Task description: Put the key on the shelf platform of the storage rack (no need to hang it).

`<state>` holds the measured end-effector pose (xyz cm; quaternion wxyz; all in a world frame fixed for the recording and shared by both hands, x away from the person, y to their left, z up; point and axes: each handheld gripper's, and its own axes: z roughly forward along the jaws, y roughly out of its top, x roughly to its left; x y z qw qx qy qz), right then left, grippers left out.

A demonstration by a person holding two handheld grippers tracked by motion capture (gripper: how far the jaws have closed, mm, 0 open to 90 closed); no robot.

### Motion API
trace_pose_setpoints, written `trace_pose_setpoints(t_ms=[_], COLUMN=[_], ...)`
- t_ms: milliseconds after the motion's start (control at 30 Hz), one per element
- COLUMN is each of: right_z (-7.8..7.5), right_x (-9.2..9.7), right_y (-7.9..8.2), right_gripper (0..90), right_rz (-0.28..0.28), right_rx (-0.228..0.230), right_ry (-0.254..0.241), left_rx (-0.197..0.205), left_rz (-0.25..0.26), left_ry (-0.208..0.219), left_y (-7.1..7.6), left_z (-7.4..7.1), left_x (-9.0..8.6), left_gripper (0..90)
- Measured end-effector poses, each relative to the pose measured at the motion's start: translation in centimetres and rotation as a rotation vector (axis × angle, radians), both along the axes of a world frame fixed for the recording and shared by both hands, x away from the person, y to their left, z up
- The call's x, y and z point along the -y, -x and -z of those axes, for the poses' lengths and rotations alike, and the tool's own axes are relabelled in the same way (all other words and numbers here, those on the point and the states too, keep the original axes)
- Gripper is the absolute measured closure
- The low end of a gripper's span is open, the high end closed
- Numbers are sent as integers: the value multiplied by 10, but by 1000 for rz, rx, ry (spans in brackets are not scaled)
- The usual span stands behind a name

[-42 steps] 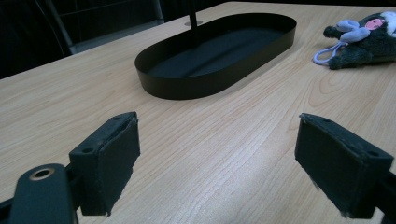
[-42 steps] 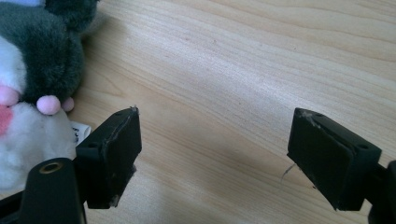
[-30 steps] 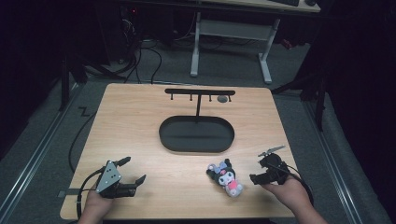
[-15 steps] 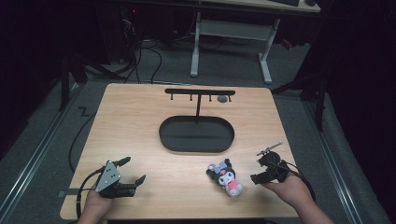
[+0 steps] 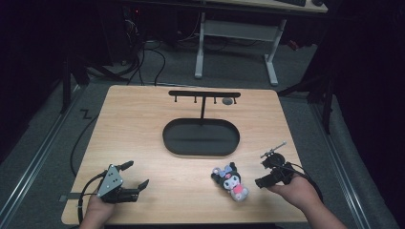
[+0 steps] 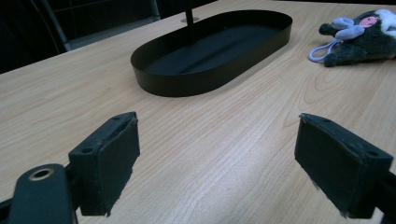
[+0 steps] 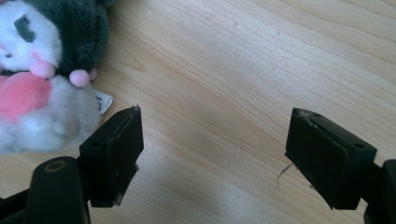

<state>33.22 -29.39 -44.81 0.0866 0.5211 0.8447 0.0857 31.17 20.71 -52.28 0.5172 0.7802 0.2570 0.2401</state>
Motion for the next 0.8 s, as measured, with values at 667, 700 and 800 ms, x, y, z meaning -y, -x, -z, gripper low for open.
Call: trace_pose_setpoints(t_ms=[667,700,800], right_z=[-18,-18,-17], right_x=[-47,-50,-59], right_y=[5,6,8], right_gripper=[35,33,30], right_rz=[-89,-92,-118], right_rx=[-27,-31,-33], right_ry=[-43,-45,-52], left_rx=[8,8,9], left_rz=[5,5,9], left_ry=[7,7,6], left_y=[-4,-4,-5], left_z=[-2,-1,-1], left_x=[0,1,2], left_gripper=[145,145,145])
